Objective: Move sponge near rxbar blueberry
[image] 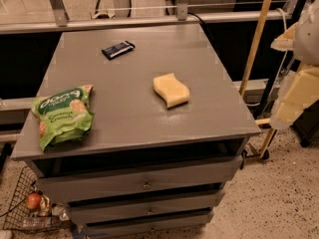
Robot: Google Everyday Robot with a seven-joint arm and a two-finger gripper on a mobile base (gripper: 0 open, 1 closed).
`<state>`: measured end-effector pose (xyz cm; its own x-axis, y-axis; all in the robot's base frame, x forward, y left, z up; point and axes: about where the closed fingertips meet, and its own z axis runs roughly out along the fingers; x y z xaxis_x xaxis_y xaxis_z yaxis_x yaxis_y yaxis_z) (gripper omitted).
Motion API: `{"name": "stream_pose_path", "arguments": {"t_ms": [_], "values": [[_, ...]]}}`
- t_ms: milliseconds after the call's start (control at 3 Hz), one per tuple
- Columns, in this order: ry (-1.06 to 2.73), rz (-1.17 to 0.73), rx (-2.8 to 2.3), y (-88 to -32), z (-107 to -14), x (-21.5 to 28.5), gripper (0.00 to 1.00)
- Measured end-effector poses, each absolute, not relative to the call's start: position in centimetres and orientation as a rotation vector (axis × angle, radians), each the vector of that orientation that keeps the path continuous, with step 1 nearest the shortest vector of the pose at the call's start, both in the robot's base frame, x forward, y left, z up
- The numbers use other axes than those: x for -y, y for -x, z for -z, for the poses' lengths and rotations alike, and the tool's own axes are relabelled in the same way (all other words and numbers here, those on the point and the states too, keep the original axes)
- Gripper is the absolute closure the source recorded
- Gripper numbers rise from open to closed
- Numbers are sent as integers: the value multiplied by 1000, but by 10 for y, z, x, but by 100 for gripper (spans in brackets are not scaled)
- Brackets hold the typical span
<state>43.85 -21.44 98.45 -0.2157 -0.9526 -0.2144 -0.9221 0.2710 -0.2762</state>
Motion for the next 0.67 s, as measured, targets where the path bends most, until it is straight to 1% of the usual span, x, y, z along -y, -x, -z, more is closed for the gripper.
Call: {"name": "stream_pose_path", "arguments": {"t_ms": [333, 667], "values": [[1709, 126, -2209, -438, -985, 214, 0], [1716, 53, -2173, -471, -970, 192, 0]]}}
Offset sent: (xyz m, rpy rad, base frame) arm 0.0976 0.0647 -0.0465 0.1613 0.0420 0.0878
